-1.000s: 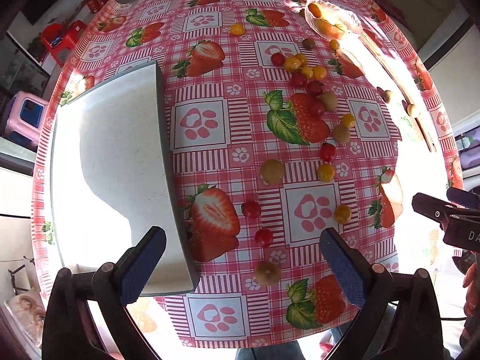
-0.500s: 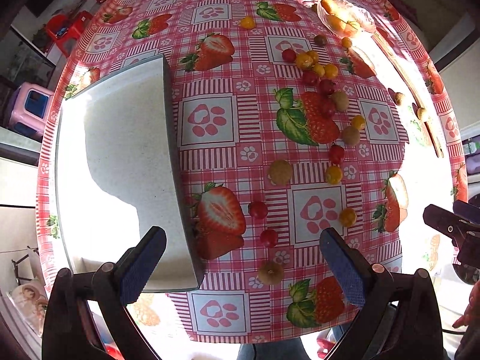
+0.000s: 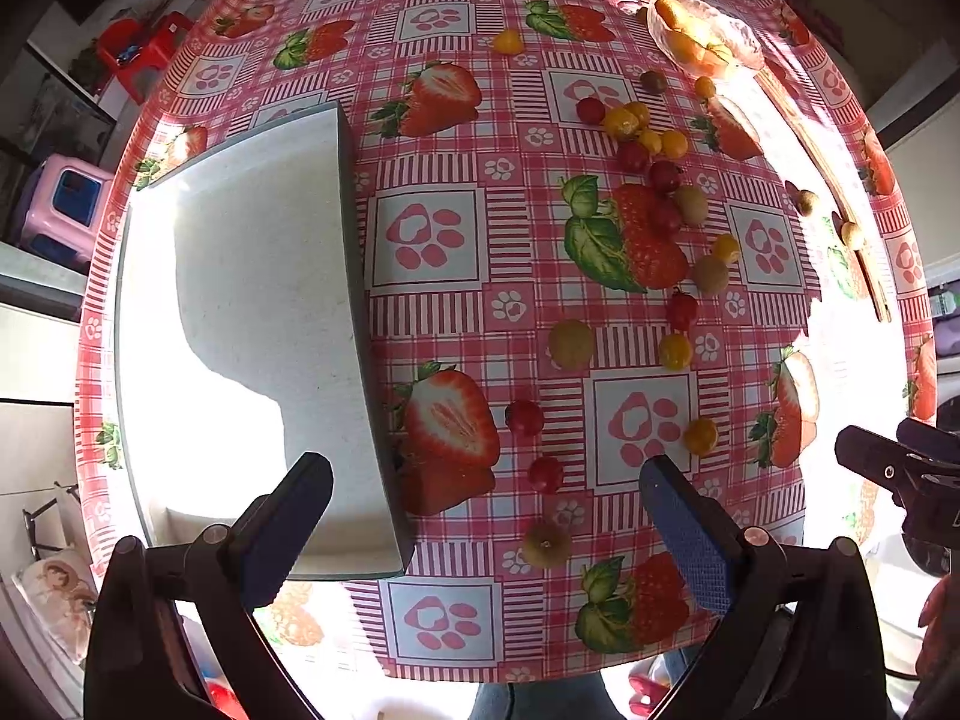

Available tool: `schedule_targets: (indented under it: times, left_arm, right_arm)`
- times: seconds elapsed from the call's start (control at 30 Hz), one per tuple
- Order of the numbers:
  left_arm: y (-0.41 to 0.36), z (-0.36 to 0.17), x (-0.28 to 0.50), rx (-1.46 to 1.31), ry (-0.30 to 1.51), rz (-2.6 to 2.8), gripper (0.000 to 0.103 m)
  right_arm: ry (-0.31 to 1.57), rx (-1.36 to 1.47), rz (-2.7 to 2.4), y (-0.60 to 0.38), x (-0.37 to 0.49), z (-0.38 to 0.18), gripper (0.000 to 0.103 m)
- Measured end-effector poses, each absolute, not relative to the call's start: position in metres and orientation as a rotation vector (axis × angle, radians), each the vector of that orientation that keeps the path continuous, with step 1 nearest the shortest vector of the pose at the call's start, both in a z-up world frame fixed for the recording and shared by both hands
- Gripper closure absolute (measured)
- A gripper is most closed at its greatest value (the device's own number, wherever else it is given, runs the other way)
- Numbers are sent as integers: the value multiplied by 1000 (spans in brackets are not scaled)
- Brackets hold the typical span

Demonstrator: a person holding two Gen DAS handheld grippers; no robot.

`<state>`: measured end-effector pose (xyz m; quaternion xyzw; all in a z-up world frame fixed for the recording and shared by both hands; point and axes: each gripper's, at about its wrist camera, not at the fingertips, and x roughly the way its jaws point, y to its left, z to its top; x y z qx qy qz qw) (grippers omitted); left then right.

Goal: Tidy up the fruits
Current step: 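Move both tools over the scattered fruits beside the white tray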

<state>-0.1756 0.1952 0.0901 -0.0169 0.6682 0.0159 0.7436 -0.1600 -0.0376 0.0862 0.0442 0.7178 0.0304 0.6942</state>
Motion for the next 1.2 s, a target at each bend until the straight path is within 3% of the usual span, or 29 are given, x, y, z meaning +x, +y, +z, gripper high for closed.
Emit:
schedule_targets:
  times: [1.2]
  left_arm:
    - [186, 54, -150, 18, 1480, 12, 0]
  right_arm:
    - [1626, 109, 72, -30, -134, 65, 0]
